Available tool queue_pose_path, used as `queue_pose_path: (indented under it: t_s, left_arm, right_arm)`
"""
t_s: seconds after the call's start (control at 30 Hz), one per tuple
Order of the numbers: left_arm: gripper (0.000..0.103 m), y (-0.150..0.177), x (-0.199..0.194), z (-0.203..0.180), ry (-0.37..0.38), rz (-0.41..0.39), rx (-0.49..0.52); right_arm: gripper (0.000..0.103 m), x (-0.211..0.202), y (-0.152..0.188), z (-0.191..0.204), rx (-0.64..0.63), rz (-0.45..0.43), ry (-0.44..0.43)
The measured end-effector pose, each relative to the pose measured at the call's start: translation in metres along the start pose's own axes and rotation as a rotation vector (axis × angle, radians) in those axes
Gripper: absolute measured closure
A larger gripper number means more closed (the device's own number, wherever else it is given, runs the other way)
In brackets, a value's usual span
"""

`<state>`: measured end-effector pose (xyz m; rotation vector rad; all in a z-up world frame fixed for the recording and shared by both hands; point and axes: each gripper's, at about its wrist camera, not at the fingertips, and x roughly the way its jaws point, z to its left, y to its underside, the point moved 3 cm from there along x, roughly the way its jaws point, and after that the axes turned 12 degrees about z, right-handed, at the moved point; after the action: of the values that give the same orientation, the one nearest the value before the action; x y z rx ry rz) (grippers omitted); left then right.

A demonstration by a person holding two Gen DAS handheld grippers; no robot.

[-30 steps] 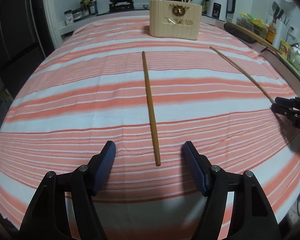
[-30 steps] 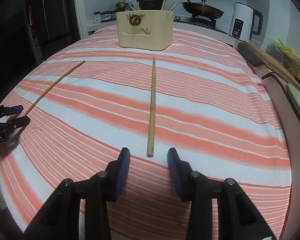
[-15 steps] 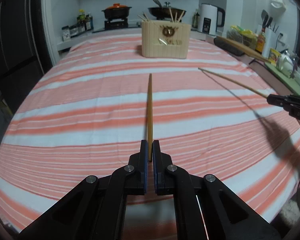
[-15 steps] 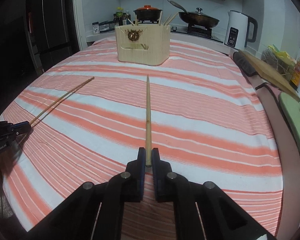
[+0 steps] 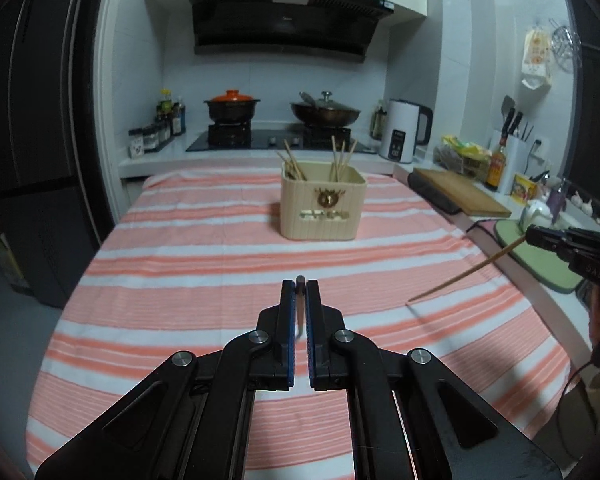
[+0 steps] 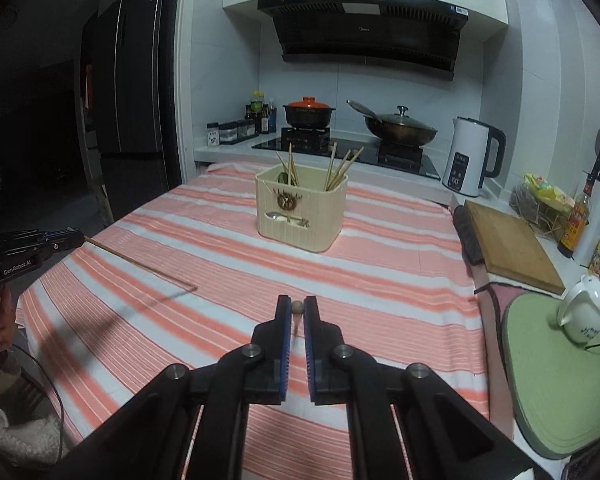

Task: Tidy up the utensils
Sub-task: 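Lift both chopsticks and carry them over the holder box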

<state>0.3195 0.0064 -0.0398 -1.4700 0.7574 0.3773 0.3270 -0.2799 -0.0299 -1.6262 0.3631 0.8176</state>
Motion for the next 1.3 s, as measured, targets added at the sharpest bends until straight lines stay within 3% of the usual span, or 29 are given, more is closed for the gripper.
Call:
queue_pose_path:
  t_s: [0.27, 0.63, 0.8, 1.07, 1.3]
  left_arm:
    - [0.101, -0.035, -0.030, -0.014, 0.054, -0.064, 0.049]
    - [0.101, -0.065, -0.045, -0.027, 0.104, -0.109, 0.067]
    - [0.101, -0.088, -0.048, -0.030, 0.120, -0.130, 0.066]
    - [0.101, -0.148, -0.038, -0.026, 0.155, -0.164, 0.029]
    - [0.101, -0.225, -0.021, -0.020, 0.130, -0.237, -0.001]
  right_arm:
    - [0.097, -0.028, -0.033, 0.008, -0.004, -0.059, -0.034]
    - [0.097, -0.037, -0.066, 0.017, 0.006, 0.022, -0.145]
    - [0.097, -0.041, -0.082, 0.018, 0.006, 0.014, -0.145]
    - [0.097, -0.051, -0.130, 0.013, 0.002, -0.059, -0.104]
    - [0.097, -0.035, -0.185, 0.003, 0.006, -0.109, -0.052]
